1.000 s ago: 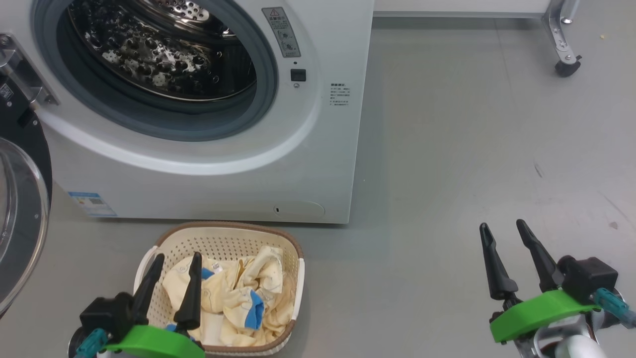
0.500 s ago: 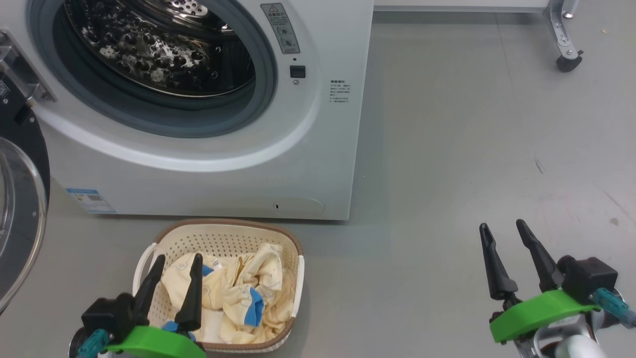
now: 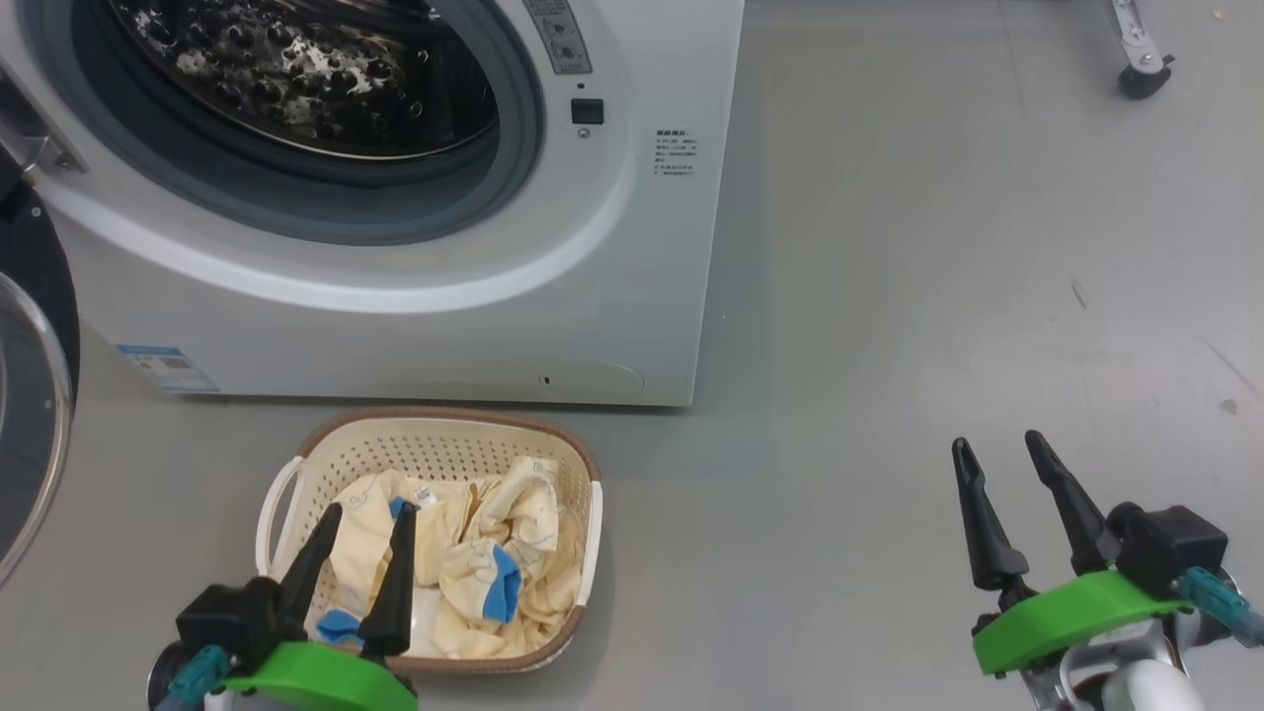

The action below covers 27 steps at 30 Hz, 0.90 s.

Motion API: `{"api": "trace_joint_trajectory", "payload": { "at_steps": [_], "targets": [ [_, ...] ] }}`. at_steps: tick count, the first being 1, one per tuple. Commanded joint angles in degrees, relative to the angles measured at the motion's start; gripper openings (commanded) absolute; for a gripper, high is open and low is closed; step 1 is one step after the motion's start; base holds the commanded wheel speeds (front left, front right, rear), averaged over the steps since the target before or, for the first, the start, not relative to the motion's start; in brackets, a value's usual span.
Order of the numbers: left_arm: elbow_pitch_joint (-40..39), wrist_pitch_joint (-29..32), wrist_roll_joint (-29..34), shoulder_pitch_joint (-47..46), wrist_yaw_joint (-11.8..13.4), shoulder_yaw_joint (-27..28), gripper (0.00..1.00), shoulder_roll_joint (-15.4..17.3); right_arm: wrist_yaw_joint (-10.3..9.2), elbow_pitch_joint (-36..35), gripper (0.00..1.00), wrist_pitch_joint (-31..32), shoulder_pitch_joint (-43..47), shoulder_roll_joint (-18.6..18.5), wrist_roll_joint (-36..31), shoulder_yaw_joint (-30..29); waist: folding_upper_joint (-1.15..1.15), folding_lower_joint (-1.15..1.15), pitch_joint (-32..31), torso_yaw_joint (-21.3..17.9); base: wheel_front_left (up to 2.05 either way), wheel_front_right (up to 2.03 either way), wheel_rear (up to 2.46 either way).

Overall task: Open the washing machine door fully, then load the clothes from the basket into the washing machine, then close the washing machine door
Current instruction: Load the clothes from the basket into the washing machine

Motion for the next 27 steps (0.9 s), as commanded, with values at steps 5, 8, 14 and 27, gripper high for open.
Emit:
{"api": "trace_joint_trajectory", "payload": {
  "at_steps": [5, 8, 14, 27],
  "targets": [
    [-0.98, 0.26, -0.04, -4.58, 0.4, 1.85, 1.0, 1.48, -0.15, -1.9, 1.0, -0.67, -3.91, -1.15, -0.88, 1.33, 0.0, 0.0, 3.88, -0.4, 0.0, 0.0, 0.0],
    [0.08, 0.63, -0.3, -6.09, 0.14, 1.53, 1.0, 1.16, -0.15, -1.93, 1.0, -0.64, -4.62, -1.42, -0.99, 1.35, 0.0, 0.0, 6.51, -0.6, 0.0, 0.0, 0.0],
    [4.19, 2.14, -0.72, -10.04, -0.19, 0.71, 1.0, 0.23, -0.15, -2.34, 1.0, -0.43, -6.24, -2.25, -1.34, 1.68, 0.0, 0.0, 12.08, -1.28, 0.0, 0.0, 0.0],
    [20.54, 5.68, -1.29, -23.37, -3.56, -2.4, 1.0, -0.64, -0.15, -4.9, 1.0, 0.39, -9.71, -3.67, -2.37, 2.17, 0.0, 0.0, 24.03, -3.69, 0.0, 0.0, 0.0]
  ]
}}
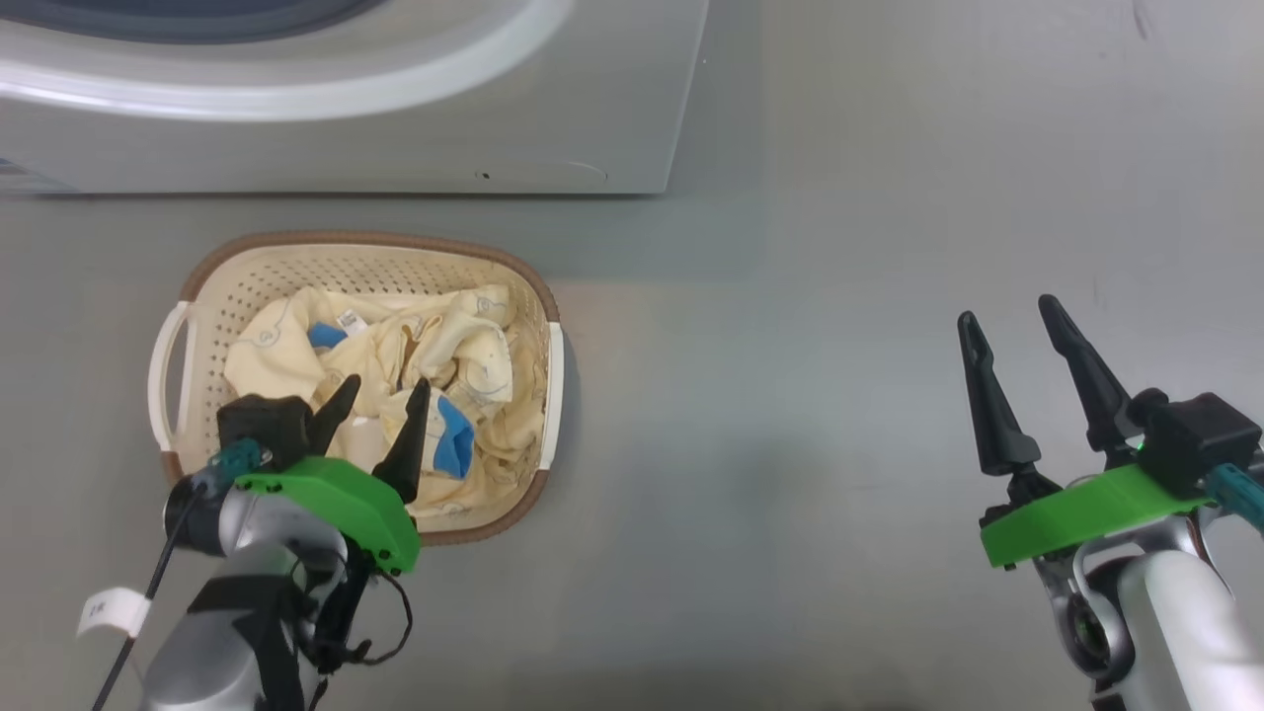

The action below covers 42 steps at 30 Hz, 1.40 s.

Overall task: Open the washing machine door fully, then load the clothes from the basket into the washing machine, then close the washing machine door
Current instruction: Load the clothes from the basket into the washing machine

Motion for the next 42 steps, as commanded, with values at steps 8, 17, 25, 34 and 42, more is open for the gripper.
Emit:
{"api": "trace_joint_trajectory", "payload": {
  "at_steps": [8, 17, 25, 34, 42],
  "targets": [
    [11.73, 2.3, -1.49, -9.69, -1.6, -1.29, 1.0, 1.18, -0.15, -2.75, 1.0, -0.03, -2.31, -0.97, -0.73, 1.38, 0.0, -0.02, 8.05, -2.48, 0.0, 0.0, 0.0],
    [23.5, 3.95, -3.58, -18.71, -1.95, -4.78, 1.0, 1.28, -0.15, -3.03, 1.0, -0.57, -4.64, -0.01, -1.11, 1.91, 0.0, -0.02, 13.81, -4.13, 0.0, 0.0, 0.0],
    [28.45, 7.13, -6.75, -24.45, -1.97, -9.6, 1.0, 2.51, -0.15, -3.08, 1.0, -1.0, -6.04, 0.57, -1.42, 2.31, 0.0, -0.02, 17.37, -5.29, 0.0, 0.0, 0.0],
    [36.3, 6.69, -7.08, -31.12, -1.73, -9.61, 1.0, 2.69, -0.15, -3.18, 1.0, -1.38, -6.95, 1.12, -1.63, 3.0, 0.0, -0.02, 20.93, -6.56, 0.0, 0.0, 0.0],
    [39.0, 8.15, -7.81, -35.77, -1.86, -9.87, 1.0, 3.56, -0.15, -3.65, 1.0, -1.51, -7.72, 1.57, -1.86, 3.74, 0.0, -0.02, 24.64, -7.83, 0.0, 0.0, 0.0]
  ]
}}
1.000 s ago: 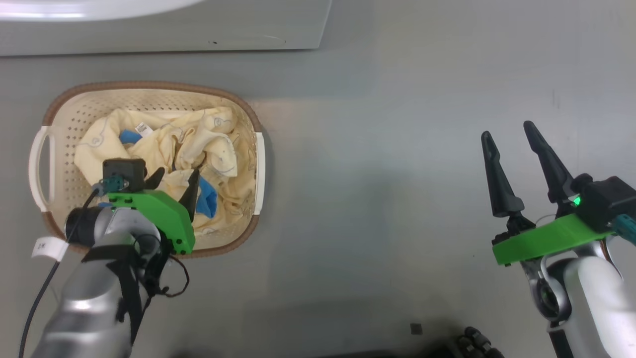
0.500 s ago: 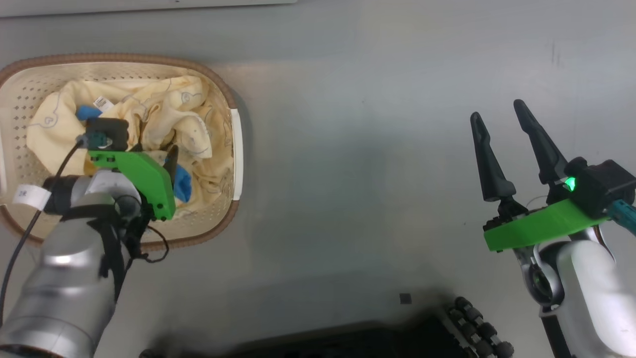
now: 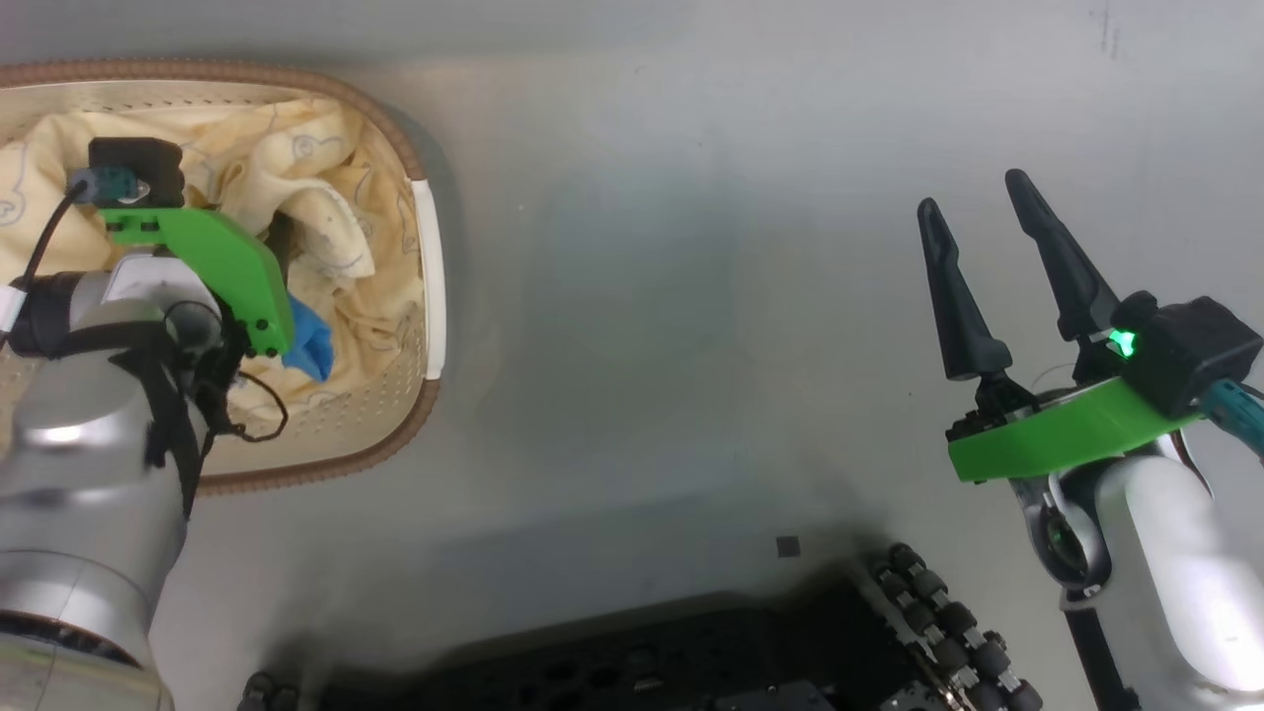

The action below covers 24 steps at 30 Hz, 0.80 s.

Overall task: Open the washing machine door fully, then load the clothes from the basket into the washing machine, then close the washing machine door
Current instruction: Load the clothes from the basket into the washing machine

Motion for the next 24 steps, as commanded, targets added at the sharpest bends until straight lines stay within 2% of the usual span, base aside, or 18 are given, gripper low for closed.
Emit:
{"api": "trace_joint_trajectory", "payload": {
  "at_steps": [1, 6, 12, 13, 14, 15, 24],
  "targets": [
    [0.11, 0.29, -0.39, -0.26, 0.11, 0.94, 1.0, 2.74, -0.15, -1.61, 1.0, -0.58, 1.47, 0.47, -0.39, 1.36, 0.0, -0.01, 1.28, -0.7, 0.0, 0.0, 0.0],
    [1.04, 1.97, -0.37, -2.44, 0.44, 0.64, 1.0, 3.65, -0.15, -2.17, 1.0, -0.64, 1.43, 0.76, -0.46, 1.71, 0.0, -0.01, 3.45, -1.79, 0.0, 0.0, 0.0],
    [1.62, 3.57, -0.4, -3.45, 2.01, 0.26, 1.0, 3.61, -0.15, -2.65, 1.0, -0.73, 2.36, 1.05, -0.71, 1.53, 0.0, -0.01, 4.08, -2.47, 0.0, 0.0, 0.0],
    [1.69, 4.02, -0.5, -3.55, 2.16, 0.24, 0.89, 3.47, -0.15, -2.74, 1.0, -0.74, 2.53, 1.09, -0.76, 1.43, 0.0, -0.01, 4.11, -2.48, 0.0, 0.0, 0.0],
    [1.73, 4.27, -0.54, -3.68, 2.29, 0.19, 0.4, 3.33, -0.15, -2.84, 1.0, -0.74, 2.68, 1.13, -0.79, 1.31, 0.0, -0.01, 4.13, -2.48, 0.0, 0.0, 0.0],
    [1.76, 4.06, -0.52, -3.88, 2.45, 0.12, 0.0, 3.25, -0.15, -2.93, 1.0, -0.74, 2.8, 1.17, -0.82, 1.23, 0.0, -0.01, 4.16, -2.46, 0.0, 0.0, 0.0],
    [1.93, 3.18, -1.62, -4.26, 1.72, 0.15, 0.0, 2.28, -0.15, -2.67, 1.0, -0.7, 1.82, 1.44, -0.88, 1.16, 0.0, -0.01, 3.66, -1.78, 0.0, 0.0, 0.0]
  ]
}}
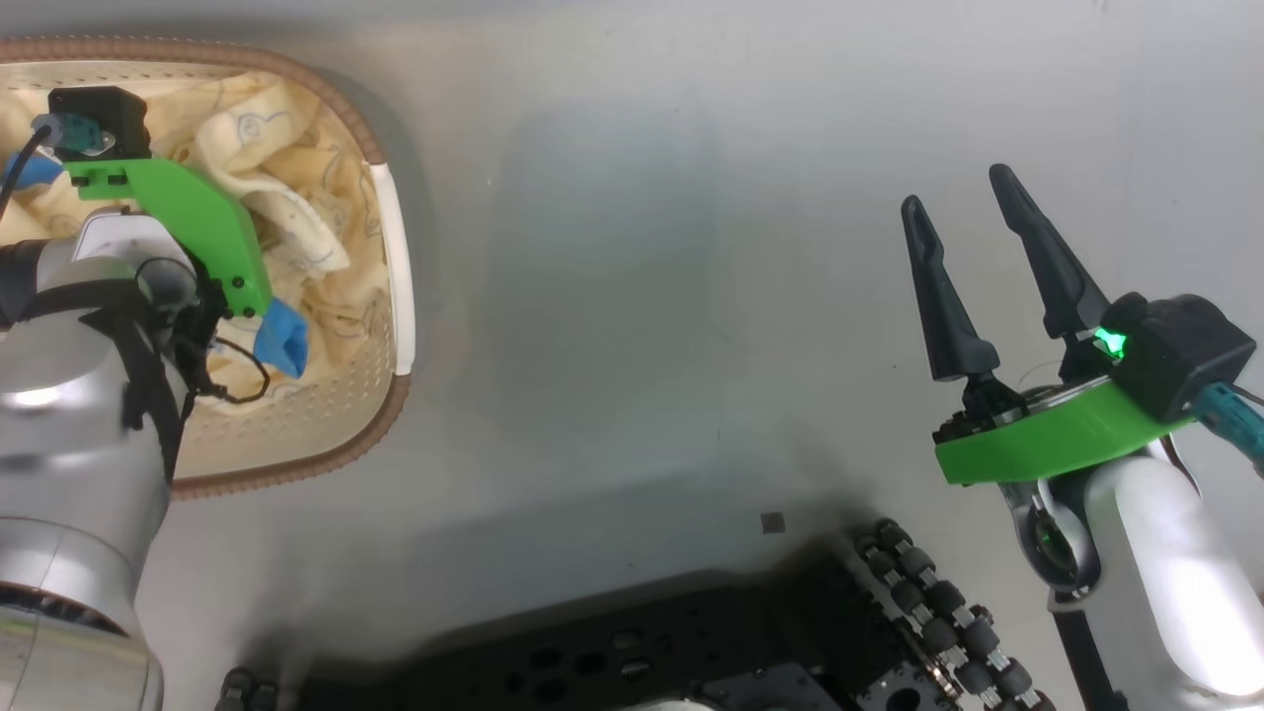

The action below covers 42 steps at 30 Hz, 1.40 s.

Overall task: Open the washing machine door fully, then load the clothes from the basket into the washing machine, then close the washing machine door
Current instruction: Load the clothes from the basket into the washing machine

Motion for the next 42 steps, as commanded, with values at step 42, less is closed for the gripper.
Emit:
{"api": "trace_joint_trajectory", "payload": {
  "at_steps": [42],
  "targets": [
    [-24.66, -21.08, 4.8, 25.48, 3.68, -0.26, 0.0, 3.64, -0.15, 6.27, 1.0, -0.99, 6.18, -3.29, 1.91, 1.24, 0.0, 0.0, -35.81, 8.44, 0.0, 0.0, 0.0]
  ]
}}
